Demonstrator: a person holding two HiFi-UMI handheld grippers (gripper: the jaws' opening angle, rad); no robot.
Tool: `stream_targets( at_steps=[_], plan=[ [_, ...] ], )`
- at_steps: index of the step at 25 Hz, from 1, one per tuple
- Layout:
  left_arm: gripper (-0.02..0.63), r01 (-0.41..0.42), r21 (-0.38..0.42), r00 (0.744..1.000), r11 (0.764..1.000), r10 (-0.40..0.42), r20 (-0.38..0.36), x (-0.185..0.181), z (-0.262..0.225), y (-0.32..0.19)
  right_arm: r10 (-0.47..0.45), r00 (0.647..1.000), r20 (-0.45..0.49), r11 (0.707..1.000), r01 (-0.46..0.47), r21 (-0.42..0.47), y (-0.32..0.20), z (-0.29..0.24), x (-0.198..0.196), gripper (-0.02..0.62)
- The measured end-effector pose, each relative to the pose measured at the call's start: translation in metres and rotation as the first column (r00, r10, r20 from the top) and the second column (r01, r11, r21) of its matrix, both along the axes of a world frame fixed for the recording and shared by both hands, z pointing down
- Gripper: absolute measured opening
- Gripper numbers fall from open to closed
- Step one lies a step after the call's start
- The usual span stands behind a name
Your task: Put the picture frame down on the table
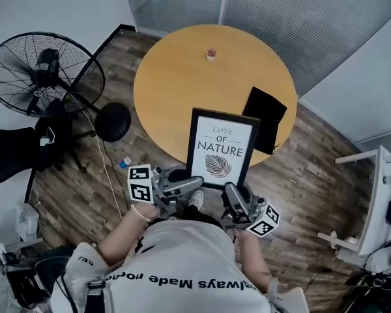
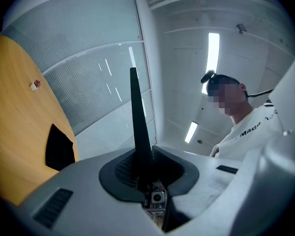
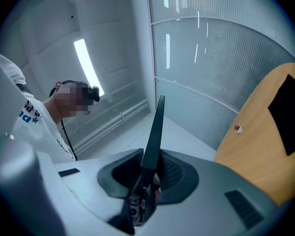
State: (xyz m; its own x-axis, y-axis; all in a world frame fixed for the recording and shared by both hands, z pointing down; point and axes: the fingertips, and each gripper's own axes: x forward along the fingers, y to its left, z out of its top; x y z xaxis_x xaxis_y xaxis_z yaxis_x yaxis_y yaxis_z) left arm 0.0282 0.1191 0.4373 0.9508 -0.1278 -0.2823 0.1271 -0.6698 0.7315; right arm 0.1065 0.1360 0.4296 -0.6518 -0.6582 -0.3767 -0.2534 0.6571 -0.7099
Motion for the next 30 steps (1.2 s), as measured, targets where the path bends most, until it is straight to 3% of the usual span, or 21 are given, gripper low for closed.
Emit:
stream_targets(
  at_steps=[21,30],
  plan=[
    [0.069,0.016,0.011,1.0,1.0,-0.016,0.021,0.005,0.012,-0.013,-0.022,1.0,-0.011,1.0,0.022,-0.009,-0.014,0.012,0.004,0.083],
    [0.069,0.007,0.006,1.0,1.0,-0.007,0.007,-0.015,0.011,-0.093,-0.011,1.0,-0.022,1.0,0.011,-0.014,-0.094,0.01,-0.016,0.083]
  ],
)
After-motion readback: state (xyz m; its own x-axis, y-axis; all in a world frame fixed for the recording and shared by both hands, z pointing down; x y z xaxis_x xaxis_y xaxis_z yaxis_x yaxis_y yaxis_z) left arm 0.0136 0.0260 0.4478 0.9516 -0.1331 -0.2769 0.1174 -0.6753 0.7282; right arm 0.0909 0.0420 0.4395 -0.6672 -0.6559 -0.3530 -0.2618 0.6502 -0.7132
